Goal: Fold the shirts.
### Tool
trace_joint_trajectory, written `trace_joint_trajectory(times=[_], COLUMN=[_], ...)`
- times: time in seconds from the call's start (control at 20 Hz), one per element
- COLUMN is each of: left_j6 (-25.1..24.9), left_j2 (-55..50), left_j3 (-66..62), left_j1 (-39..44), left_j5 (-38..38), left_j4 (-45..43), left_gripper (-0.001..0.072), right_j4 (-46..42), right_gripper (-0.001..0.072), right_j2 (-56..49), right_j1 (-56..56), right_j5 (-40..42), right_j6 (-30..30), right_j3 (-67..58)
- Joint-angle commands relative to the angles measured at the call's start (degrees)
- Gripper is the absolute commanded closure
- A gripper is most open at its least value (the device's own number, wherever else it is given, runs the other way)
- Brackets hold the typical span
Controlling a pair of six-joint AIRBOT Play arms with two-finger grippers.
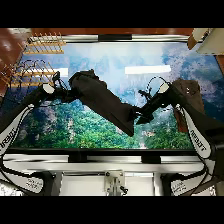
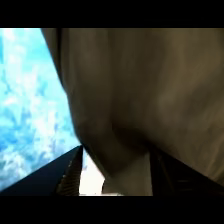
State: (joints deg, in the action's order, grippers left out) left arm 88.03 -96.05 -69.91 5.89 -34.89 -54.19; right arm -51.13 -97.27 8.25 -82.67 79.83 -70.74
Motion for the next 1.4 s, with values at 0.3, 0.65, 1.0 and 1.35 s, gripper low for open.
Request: trace_joint_trajectory(times=[0.3,0.65,1.0,1.35], left_j6=[-6.75,-20.92,-24.13,-21.73], left_j2=[0.44,17.88,50.73,64.50], left_j3=[-0.83,-1.53,-15.41,-12.87], left_j1=[0.15,0.22,1.14,1.25], left_j5=[2.99,1.22,1.33,-14.56], left_j4=[0.70,-1.99,-3.58,-3.69], left_gripper=[0.0670,0.0670,0.0670,0.0670], right_j4=[8.04,15.10,7.63,-8.09], right_gripper=[0.0370,0.0644,0.0644,0.0644], right_j2=[-5.95,3.41,34.62,49.99], right_j1=[3.74,3.65,-4.87,-4.81], right_j5=[4.85,5.57,12.66,-1.46], right_j6=[-4.02,-9.16,-11.10,6.19], right_j3=[0.04,-5.16,-31.82,-32.26])
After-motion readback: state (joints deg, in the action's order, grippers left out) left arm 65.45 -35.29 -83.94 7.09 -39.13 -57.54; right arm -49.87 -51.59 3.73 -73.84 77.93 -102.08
